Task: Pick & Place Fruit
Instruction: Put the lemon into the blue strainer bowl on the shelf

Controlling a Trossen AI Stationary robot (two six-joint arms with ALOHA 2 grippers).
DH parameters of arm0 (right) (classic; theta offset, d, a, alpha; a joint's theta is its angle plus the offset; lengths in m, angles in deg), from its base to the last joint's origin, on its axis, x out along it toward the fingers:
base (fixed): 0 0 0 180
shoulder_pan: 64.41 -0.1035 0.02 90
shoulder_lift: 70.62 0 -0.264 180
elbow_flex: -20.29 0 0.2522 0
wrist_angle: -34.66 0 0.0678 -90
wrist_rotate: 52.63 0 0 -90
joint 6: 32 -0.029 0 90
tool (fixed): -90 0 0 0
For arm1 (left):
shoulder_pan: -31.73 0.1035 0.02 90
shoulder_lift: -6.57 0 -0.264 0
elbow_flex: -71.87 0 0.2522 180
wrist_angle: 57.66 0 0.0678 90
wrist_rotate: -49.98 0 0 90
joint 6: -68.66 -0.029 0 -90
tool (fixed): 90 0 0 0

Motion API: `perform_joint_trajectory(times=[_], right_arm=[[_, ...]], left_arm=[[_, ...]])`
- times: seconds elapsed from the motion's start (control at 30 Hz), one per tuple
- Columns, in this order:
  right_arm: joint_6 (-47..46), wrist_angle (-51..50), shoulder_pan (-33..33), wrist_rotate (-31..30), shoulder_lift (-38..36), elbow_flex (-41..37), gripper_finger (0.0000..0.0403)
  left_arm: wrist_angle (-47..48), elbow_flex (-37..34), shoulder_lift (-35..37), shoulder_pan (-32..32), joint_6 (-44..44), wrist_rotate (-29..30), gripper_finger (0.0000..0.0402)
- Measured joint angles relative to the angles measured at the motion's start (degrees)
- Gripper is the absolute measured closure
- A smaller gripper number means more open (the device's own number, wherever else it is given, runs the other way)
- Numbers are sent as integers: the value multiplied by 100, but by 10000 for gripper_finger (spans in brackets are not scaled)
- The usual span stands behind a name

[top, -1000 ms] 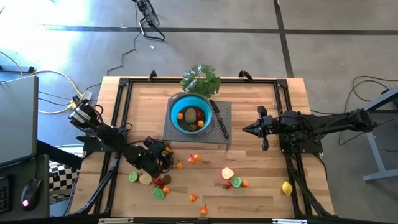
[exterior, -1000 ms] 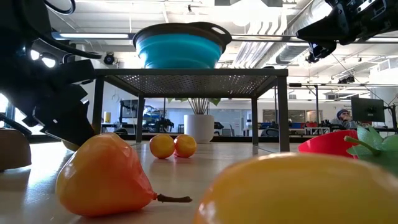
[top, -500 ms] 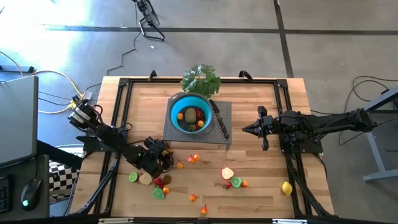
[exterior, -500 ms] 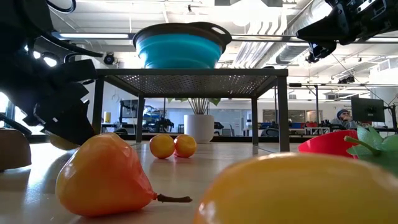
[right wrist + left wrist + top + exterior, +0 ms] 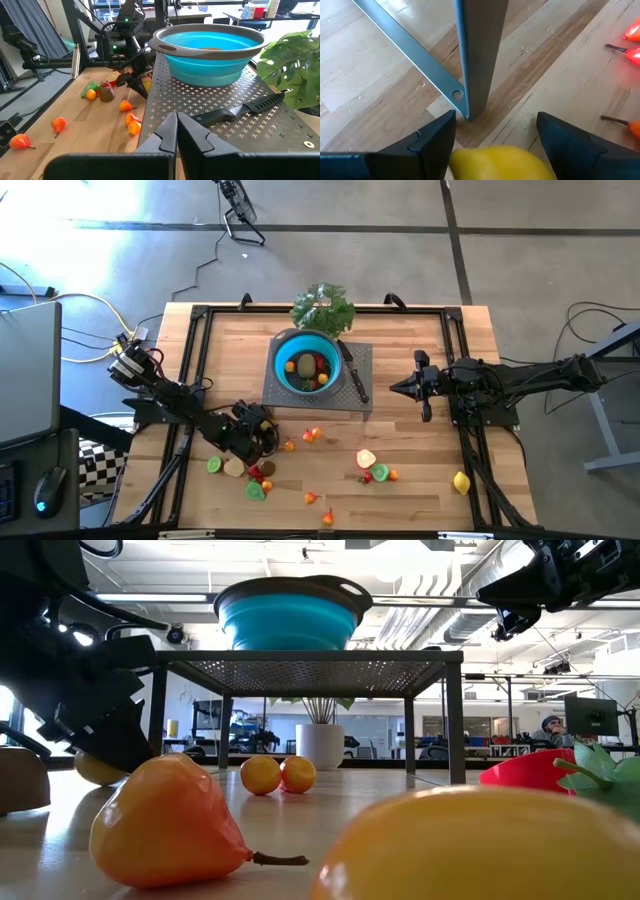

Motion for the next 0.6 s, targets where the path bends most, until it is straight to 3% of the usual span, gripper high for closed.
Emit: perform_joint_trajectory(times=[0.6], right_arm=[[0,-1,0,17,1,0,400]], left_arm=[[130,4,503,0,581,-817,134]])
